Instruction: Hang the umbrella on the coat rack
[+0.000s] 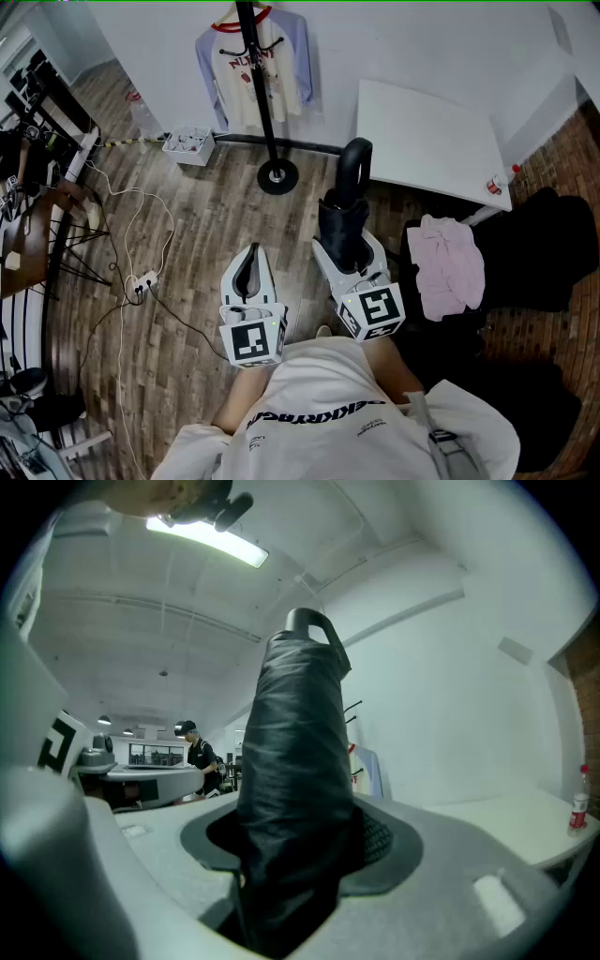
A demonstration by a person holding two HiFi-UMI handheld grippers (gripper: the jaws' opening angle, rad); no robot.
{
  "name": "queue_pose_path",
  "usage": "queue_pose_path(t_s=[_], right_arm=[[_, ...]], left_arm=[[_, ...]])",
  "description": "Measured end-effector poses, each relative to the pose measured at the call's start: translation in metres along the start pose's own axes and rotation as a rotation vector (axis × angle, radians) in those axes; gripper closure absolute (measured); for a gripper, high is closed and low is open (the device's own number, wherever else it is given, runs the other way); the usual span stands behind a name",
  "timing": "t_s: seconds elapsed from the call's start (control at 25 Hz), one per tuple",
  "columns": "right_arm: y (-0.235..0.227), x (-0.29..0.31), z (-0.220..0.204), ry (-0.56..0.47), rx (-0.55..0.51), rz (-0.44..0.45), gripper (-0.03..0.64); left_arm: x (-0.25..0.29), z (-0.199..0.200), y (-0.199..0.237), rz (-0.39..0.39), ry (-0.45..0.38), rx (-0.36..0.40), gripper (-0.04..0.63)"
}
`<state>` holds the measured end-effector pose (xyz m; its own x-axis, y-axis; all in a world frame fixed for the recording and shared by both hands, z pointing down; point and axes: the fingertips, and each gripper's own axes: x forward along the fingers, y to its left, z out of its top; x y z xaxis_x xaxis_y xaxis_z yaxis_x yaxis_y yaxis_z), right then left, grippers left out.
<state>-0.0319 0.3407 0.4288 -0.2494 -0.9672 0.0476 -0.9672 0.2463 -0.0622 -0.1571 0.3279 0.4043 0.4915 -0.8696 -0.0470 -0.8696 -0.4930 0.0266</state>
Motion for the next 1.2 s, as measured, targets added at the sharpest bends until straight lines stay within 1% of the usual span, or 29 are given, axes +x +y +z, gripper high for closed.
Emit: queue_pose_path(t_s=[0.12,0.44,0.64,0.8,0.88,1.08,1.2], right_arm=[[-0.011,-0.008,-0.002,-0.006,0.002,0.008,0.359],[-0.047,-0.030,0.006,-0.040,-0.017,0.041,0.360],[-0.059,-0.032,0.000,-0.031,-0.006,0.059,0.360],[-0.066,-0.025,0.001,-0.031,-0.010,0.073,0.360],[-0.071,-0.017,0.001,-0.030,-0.007,0.076,0.360],[-0.088,0.010,0.000,-0.028,-0.010,0.066,0.359],[-0.100,0.038,0.001,-0.024,-0.010,0.065,0.360]], left_arm=[[0.001,-0.010,-0.013,0.005,0.024,0.019,0.598],[0.011,-0.012,-0.056,0.036,0.035,0.029,0.598],[0.011,-0.037,-0.076,0.021,0.069,0.043,0.598],[0.023,-0.038,-0.078,0.020,0.055,0.048,0.598],[0.033,-0.042,-0.075,0.020,0.061,0.046,0.598],[0.064,-0.042,-0.063,0.030,0.040,0.006,0.598],[0.092,-0.053,-0.051,0.023,0.042,0.013,0.598]])
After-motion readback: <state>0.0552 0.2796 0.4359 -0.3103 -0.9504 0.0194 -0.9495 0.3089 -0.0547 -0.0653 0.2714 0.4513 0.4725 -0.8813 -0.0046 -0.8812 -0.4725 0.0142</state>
